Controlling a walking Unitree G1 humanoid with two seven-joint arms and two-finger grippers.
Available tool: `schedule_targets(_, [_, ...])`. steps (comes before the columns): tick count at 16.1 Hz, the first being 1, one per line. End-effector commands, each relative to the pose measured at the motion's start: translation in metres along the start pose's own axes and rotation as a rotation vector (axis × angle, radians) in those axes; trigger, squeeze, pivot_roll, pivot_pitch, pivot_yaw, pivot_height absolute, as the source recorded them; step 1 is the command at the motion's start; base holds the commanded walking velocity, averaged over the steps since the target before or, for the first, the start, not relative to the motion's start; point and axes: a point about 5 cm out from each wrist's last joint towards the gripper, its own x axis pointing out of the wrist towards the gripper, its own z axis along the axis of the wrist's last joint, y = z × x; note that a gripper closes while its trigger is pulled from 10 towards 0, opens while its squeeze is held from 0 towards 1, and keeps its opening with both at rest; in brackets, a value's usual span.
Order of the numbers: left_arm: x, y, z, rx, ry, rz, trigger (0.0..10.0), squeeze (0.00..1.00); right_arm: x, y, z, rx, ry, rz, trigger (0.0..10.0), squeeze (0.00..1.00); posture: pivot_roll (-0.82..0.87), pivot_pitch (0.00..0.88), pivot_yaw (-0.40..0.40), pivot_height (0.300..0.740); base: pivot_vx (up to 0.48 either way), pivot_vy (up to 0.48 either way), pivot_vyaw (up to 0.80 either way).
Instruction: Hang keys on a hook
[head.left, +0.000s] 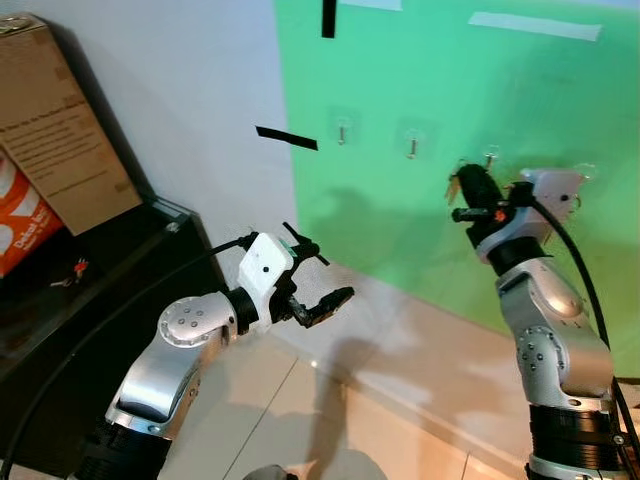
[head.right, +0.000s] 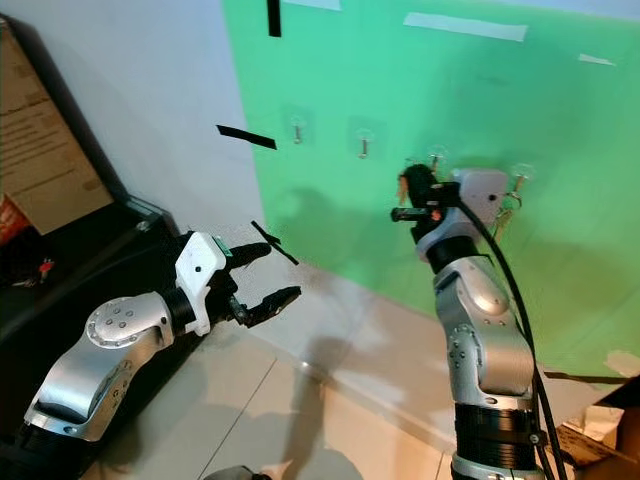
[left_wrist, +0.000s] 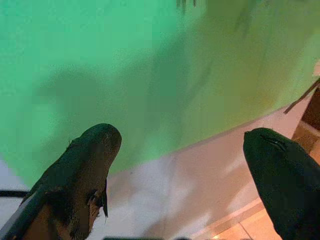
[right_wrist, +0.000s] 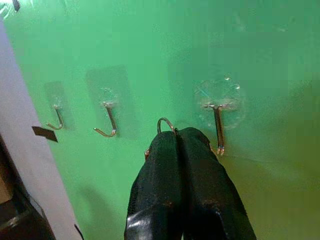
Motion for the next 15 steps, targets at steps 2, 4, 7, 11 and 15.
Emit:
schedule_targets(2, [-0.001,-0.002,0.004,0.001,-0.01,-0.025,10.0,0.02,-0.001,0.001,-0.001,0.029,0.01,0.014,10.0,0.0,-0.08,0.0,0.073,0.74,0.0,0.0,0.0])
schedule_targets(4, [-0.001,-0.003,0.004,0.0,-0.009,-0.032,10.0,0.03,-0.006,0.003,-0.003,0.047,0.023,0.038,10.0,0.0,-0.08,0.0,0.074,0.74,0.0,0.0,0.0])
schedule_targets(7, [-0.001,-0.005,0.003,-0.002,-0.01,-0.044,10.0,0.02,-0.015,0.004,-0.007,0.054,0.049,0.056,10.0,0.0,-0.09,0.0,0.077,0.74,0.0,0.0,0.0])
schedule_targets(11, [0.0,-0.006,0.003,-0.005,-0.011,-0.056,10.0,0.03,-0.02,-0.005,0.003,0.089,-0.016,-0.002,10.0,0.0,-0.1,0.0,0.082,0.74,0.0,0.0,0.0])
schedule_targets(15, [0.001,-0.008,0.003,-0.006,-0.013,-0.064,10.0,0.02,-0.019,-0.007,0.008,0.113,-0.034,0.011,10.0,0.0,-0.09,0.0,0.073,0.74,0.0,0.0,0.0])
